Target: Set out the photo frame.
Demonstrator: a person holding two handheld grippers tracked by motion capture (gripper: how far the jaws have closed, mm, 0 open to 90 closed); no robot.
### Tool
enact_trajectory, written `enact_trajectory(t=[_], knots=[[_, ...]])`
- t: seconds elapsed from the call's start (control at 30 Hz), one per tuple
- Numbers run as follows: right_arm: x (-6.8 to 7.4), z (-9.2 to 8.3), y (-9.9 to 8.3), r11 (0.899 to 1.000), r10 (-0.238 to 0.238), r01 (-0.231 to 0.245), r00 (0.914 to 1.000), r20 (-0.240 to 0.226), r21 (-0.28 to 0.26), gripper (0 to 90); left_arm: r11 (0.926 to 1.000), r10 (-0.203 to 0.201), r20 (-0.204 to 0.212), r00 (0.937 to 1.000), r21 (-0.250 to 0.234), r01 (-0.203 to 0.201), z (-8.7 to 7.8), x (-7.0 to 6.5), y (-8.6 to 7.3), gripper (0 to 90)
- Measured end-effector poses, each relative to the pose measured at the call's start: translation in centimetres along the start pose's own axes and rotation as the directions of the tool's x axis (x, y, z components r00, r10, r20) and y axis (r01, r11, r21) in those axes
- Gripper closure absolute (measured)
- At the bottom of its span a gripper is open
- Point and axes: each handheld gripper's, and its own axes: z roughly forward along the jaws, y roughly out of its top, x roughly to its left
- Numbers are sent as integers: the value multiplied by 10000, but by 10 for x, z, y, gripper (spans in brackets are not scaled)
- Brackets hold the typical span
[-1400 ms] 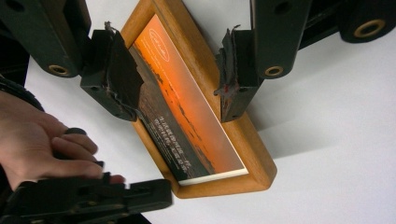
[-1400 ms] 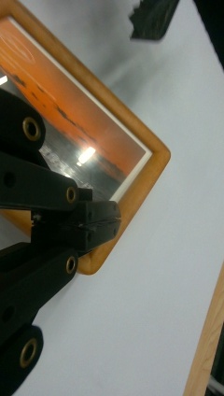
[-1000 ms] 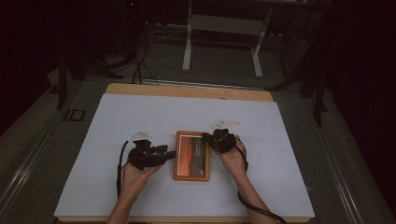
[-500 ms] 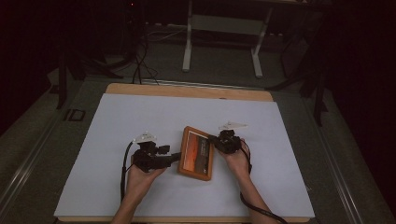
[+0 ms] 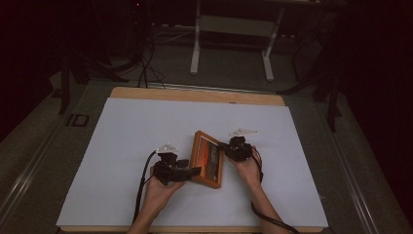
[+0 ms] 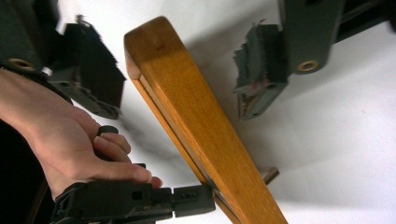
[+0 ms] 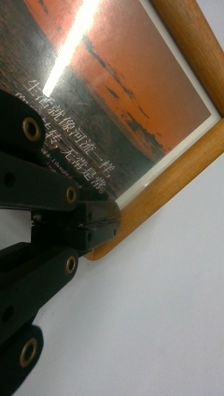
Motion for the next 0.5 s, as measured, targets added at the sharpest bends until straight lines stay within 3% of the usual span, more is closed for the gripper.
enact_trajectory(t=[0.23,0.5], knots=[[1,0,1,10000,-87,87,10000,-2,14,900,9982,-474,67,9989,365,471,9,1,-2,506],[3,-4,3,9992,-397,398,9992,-70,104,900,9967,-604,-307,9977,534,619,9,2,-3,537]])
